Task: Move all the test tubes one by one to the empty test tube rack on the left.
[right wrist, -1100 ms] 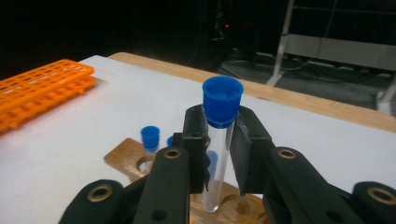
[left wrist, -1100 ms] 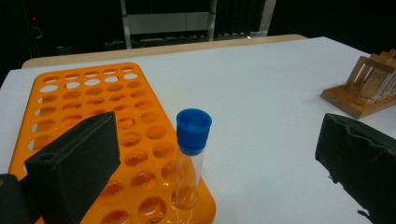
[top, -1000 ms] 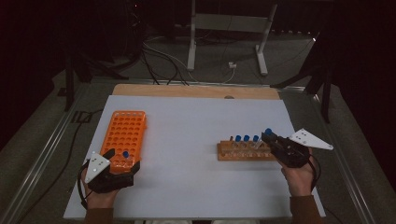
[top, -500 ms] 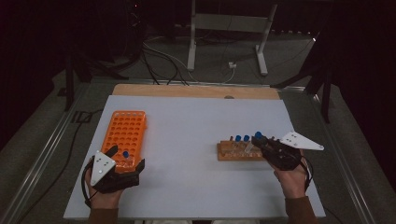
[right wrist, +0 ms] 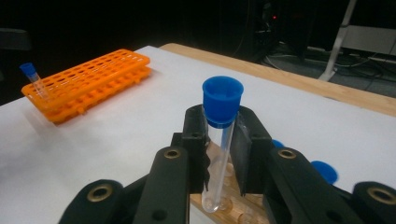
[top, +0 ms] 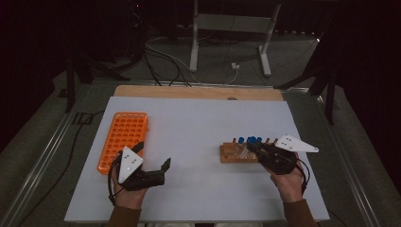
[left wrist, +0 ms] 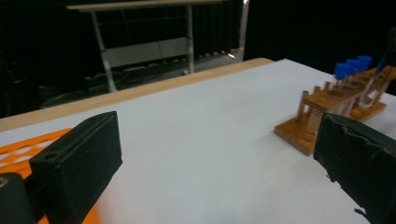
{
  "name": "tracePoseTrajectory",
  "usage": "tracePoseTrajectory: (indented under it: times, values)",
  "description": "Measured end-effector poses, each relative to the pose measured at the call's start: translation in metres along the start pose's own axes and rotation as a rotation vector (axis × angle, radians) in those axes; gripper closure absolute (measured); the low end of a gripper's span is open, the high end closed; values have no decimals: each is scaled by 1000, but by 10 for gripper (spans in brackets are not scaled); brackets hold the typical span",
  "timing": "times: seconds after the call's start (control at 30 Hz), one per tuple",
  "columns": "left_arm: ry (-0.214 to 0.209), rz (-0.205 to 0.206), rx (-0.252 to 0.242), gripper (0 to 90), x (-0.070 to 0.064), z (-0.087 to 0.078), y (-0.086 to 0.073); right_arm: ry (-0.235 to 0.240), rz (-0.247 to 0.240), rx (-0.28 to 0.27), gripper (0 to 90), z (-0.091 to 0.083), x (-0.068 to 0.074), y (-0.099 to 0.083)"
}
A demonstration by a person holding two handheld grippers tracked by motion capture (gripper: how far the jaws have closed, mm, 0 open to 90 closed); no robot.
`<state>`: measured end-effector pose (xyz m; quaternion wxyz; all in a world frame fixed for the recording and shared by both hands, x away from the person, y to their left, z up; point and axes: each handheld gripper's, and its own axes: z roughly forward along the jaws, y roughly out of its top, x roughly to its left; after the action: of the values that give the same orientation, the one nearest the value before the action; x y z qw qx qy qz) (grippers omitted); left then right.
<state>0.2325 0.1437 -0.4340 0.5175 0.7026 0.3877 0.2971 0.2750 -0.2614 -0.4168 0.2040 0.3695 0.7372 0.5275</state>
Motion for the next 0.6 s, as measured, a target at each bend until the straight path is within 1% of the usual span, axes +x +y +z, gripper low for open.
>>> tracePoseTrajectory:
  times: [0.13, 0.17, 0.23, 0.43, 0.5, 0.6]
  values:
    - [-47, 25, 21, 21, -15, 20, 1, 15, -3, 11, 765, 5, 4, -2]
    - [-51, 32, 25, 21, -17, 24, 1, 19, -6, 14, 765, 7, 6, -2]
    - [-73, 41, 32, 21, -24, 33, 1, 26, -11, 21, 765, 9, 9, -3]
    - [-131, 64, 29, 20, -45, 57, -2, 45, -14, 29, 765, 16, 15, -5]
    - [-158, 65, 28, 20, -52, 65, -2, 49, -17, 31, 765, 17, 16, -5]
    - [-179, 70, 33, 21, -61, 74, -2, 57, -17, 33, 764, 19, 19, -6]
